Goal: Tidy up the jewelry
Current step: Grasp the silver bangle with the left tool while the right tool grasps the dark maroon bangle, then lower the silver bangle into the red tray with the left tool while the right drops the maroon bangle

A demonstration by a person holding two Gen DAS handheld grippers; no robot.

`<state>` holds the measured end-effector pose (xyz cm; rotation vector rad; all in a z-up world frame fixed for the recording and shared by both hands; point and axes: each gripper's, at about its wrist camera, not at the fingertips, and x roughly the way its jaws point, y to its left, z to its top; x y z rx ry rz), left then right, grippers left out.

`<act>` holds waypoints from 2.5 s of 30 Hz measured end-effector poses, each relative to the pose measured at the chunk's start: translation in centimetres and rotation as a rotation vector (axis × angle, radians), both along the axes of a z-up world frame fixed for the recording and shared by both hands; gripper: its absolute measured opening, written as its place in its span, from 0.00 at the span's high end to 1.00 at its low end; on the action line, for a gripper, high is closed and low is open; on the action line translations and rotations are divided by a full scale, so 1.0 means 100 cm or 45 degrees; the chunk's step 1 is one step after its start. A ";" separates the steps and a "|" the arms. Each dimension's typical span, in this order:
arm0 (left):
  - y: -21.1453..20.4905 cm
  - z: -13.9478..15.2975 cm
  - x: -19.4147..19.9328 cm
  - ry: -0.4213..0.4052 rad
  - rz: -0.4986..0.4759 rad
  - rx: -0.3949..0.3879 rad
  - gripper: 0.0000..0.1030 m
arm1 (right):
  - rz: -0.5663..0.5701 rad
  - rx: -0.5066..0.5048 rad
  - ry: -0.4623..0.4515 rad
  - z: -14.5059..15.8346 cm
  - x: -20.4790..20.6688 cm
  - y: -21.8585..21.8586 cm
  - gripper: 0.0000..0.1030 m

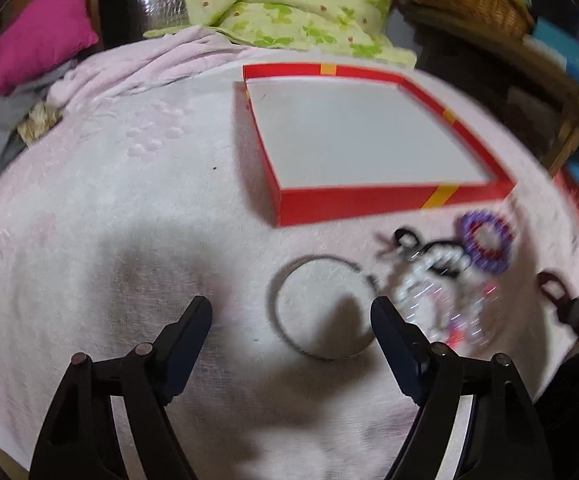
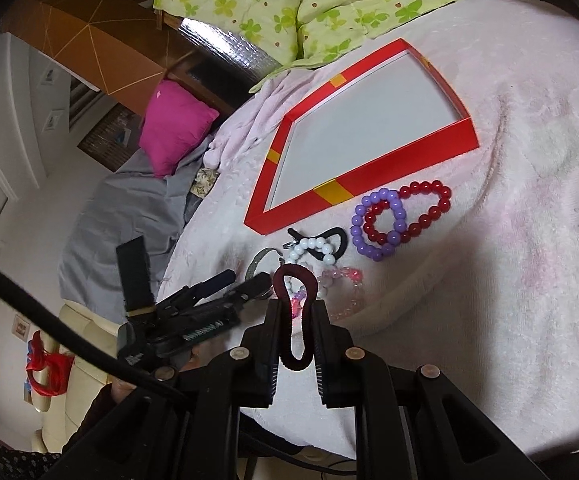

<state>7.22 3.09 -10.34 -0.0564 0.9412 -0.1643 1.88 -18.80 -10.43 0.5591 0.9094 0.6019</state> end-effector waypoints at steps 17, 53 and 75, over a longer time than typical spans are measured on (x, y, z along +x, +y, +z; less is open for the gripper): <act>-0.025 -0.010 -0.011 0.027 -0.145 0.170 0.16 | -0.043 -0.003 0.025 -0.005 0.003 -0.009 0.85; -0.022 0.085 0.020 -0.333 -0.126 0.091 0.39 | -0.169 -0.245 -0.188 0.052 0.096 0.014 0.85; -0.046 0.038 0.087 -0.181 -0.097 0.078 0.38 | -0.313 -0.340 -0.024 0.031 0.159 -0.003 0.40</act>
